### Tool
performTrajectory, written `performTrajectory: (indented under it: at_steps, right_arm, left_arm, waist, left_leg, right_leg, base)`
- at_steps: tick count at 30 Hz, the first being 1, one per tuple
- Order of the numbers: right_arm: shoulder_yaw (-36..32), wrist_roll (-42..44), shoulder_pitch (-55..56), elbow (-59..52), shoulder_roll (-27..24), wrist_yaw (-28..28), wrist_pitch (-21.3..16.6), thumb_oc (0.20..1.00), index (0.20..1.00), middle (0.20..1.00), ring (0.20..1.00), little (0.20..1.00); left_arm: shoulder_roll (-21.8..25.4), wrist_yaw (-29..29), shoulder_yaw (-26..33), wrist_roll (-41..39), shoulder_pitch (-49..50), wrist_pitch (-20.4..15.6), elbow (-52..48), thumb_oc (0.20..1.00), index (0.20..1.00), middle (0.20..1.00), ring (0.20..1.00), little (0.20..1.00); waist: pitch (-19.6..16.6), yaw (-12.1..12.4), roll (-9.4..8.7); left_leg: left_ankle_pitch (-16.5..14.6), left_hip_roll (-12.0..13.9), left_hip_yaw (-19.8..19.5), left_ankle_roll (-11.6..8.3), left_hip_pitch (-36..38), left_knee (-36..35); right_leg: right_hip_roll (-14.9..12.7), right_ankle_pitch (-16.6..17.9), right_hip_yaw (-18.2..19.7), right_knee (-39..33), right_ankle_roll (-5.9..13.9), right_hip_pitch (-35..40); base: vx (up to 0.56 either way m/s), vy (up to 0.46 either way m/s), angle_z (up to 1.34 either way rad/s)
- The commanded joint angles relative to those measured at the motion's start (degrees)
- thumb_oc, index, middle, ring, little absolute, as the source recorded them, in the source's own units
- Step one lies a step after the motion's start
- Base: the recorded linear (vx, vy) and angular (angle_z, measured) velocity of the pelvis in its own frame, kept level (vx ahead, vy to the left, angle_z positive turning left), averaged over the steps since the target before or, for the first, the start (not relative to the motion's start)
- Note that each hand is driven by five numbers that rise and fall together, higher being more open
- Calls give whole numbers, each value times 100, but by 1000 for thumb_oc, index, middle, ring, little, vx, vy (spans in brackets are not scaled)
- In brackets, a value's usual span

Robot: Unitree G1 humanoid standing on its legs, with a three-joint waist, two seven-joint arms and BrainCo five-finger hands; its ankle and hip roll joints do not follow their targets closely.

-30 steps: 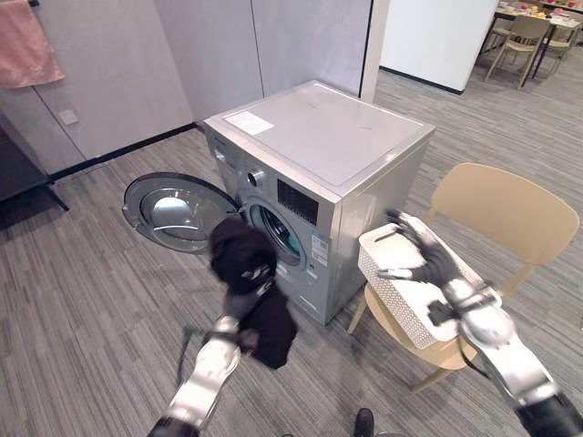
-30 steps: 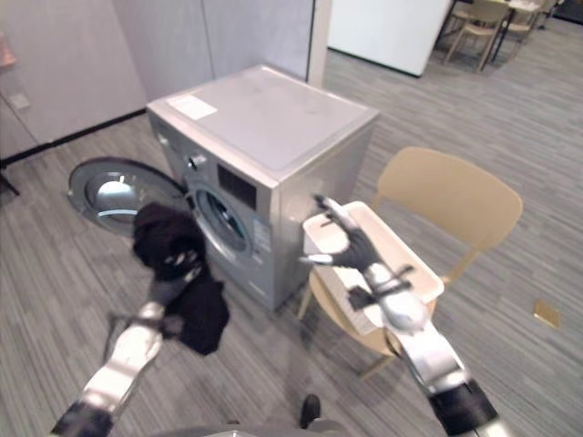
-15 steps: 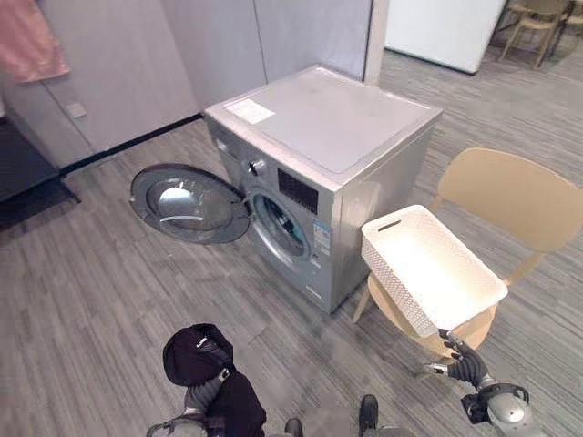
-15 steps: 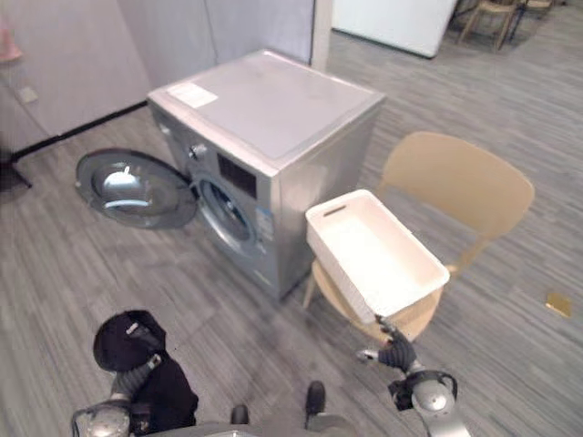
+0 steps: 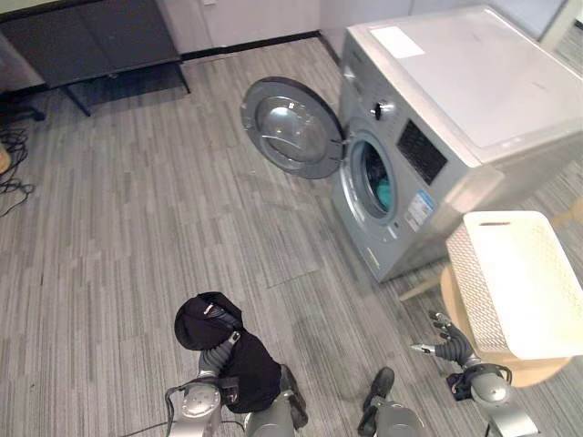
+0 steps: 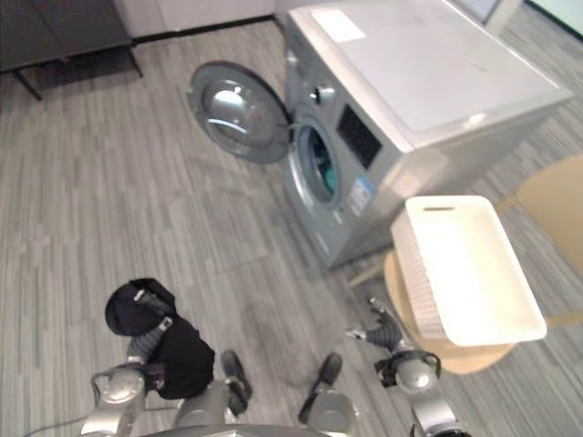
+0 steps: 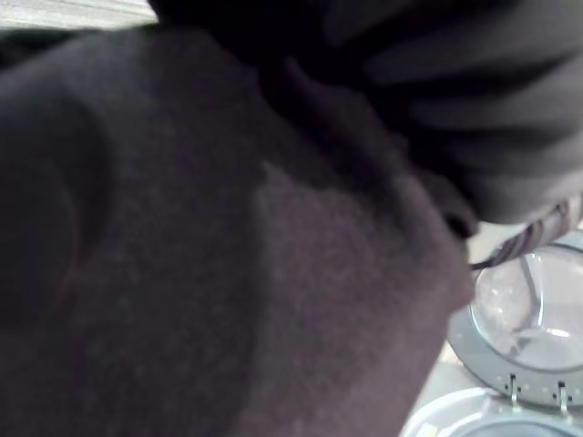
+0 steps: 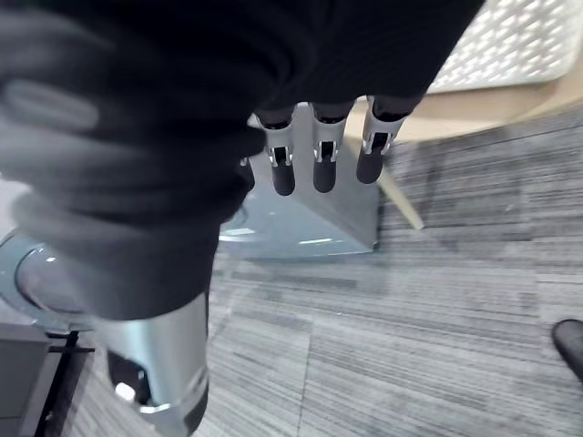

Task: Grab the laundry basket,head to the washer,open it,put in the laundry and shut it.

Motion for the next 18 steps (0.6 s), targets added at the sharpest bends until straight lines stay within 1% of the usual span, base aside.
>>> performTrajectory:
  at_steps: [1,2,3,4,5,7,8,9,10,11,12,13,14,15,16,17,18]
  right_arm:
    - [46,1,-247,-82,-22,11,-150,1000,1000,1000,1000,1000]
    - [74,35,-306,-81,-5,-3,-170,1000,1000,1000,1000,1000]
    - [109,53,-349,-113,41,-16,-179,1000,1000,1000,1000,1000]
    - [137,63,-378,-159,48,-8,-182,1000,1000,1000,1000,1000]
    - [149,97,-392,-189,38,-1,-187,1000,1000,1000,1000,1000]
    - [179,153,-417,-210,25,-12,-217,1000,1000,1000,1000,1000]
    - [179,176,-406,-246,15,-1,-209,1000,1000,1000,1000,1000]
    - [186,186,-396,-240,13,-8,-224,1000,1000,1000,1000,1000]
    - [177,204,-375,-228,13,1,-218,1000,1000,1000,1000,1000]
    - [166,202,-337,-201,24,19,-189,1000,1000,1000,1000,1000]
    - [159,186,-319,-192,32,26,-177,1000,1000,1000,1000,1000]
    - [131,155,-288,-187,40,42,-168,1000,1000,1000,1000,1000]
    - [117,114,-264,-173,32,34,-168,1000,1000,1000,1000,1000]
    - [88,151,-165,-159,42,82,-170,1000,1000,1000,1000,1000]
    - [75,137,-103,-118,36,77,-194,1000,1000,1000,1000,1000]
    - [46,104,-75,-65,3,78,-194,1000,1000,1000,1000,1000]
    - [39,144,-28,-64,-63,90,-191,1000,1000,1000,1000,1000]
  left_arm:
    - [306,52,42,-77,-195,-275,-434,200,200,200,200,200]
    - [351,74,15,-35,-265,-274,-419,200,200,200,200,200]
    - [371,84,-41,-42,-331,-283,-429,200,200,200,200,200]
    - [371,103,-66,-54,-376,-292,-452,200,200,200,200,200]
    - [364,97,-78,-62,-404,-301,-455,200,200,200,200,200]
    - [326,103,-152,-93,-475,-326,-357,200,200,200,200,200]
    - [322,99,-192,-94,-485,-322,-358,200,200,200,200,200]
    - [312,96,-226,-78,-508,-323,-327,200,200,200,200,200]
    - [299,89,-240,-72,-512,-312,-304,200,200,200,200,200]
    - [297,76,-247,-27,-531,-289,-293,200,200,200,200,200]
    - [296,66,-245,0,-536,-291,-274,200,200,200,200,200]
    - [292,52,-237,61,-527,-284,-274,200,200,200,200,200]
    - [289,68,-230,103,-518,-275,-291,200,200,200,200,200]
    - [291,7,-236,174,-443,-291,-321,200,200,200,200,200]
    - [254,-22,-288,271,-418,-271,-321,200,200,200,200,200]
    - [219,-33,-263,207,-373,-295,-307,200,200,200,200,200]
    - [211,-59,-315,189,-357,-292,-281,200,200,200,200,200]
  waist:
    - [-61,127,13]
    - [-46,109,1]
    - [-11,23,-1]
    - [28,-79,12]
    - [58,-134,41]
    - [159,-226,95]
    - [195,-262,97]
    - [232,-309,72]
    - [261,-354,54]
    - [304,-401,23]
    - [290,-398,20]
    - [303,-438,-33]
    - [322,-447,-22]
    - [247,-438,-72]
    - [162,-486,-86]
    - [54,-534,-61]
    - [44,-549,-107]
  left_leg:
    - [-258,-155,-587,229,45,75]
    - [-310,-258,-703,281,86,34]
    - [-334,-353,-853,311,168,-58]
    - [-351,-426,-999,312,293,-191]
    - [-369,-478,-1121,316,367,-250]
    - [-425,-531,-1331,332,545,-340]
    - [-465,-573,-1451,353,619,-343]
    - [-397,-621,-1505,391,630,-353]
    - [-468,-685,-1640,405,736,-358]
    - [-585,-776,-1850,405,895,-339]
    - [-705,-800,-1962,384,1003,-349]
    - [-697,-851,-2015,379,1062,-335]
    - [-790,-835,-2037,359,1218,-353]
    - [-952,-885,-2091,343,1333,-229]
    - [-1070,-854,-2102,259,1409,-62]
    - [-1009,-665,-2015,62,1388,344]
    - [-613,-432,-1890,-133,1054,1511]
  right_leg:
    - [175,-1099,77,966,339,658]
    - [180,-1105,300,1217,370,514]
    - [321,-1122,725,1515,344,221]
    - [547,-1210,1181,1687,319,-92]
    - [678,-1260,1427,1672,353,-255]
    - [877,-1231,1696,1609,270,-600]
    - [948,-1160,1793,1494,266,-699]
    - [1054,-923,1865,1308,217,-897]
    - [1117,-797,1965,1176,249,-1026]
    - [1091,-530,1929,906,324,-1230]
    - [1096,-525,1876,784,397,-1268]
    - [1030,-353,1654,610,385,-1325]
    - [987,-318,1442,642,410,-1418]
    - [935,-357,1218,485,366,-1160]
    - [994,-385,1303,493,294,-1032]
    - [1036,-415,1282,400,206,-770]
    - [1135,-496,1381,304,38,-442]
  base:
    - [228,202,56]
    - [139,103,44]
    - [231,157,55]
    - [246,156,58]
    - [263,122,93]
    - [256,69,116]
    - [180,10,69]
    - [194,-32,53]
    - [316,-77,71]
    - [456,-77,87]
    - [424,-116,93]
    - [350,-94,87]
    - [371,-147,84]
    - [451,-170,68]
    - [525,-249,57]
    - [524,-304,83]
    - [511,-310,90]
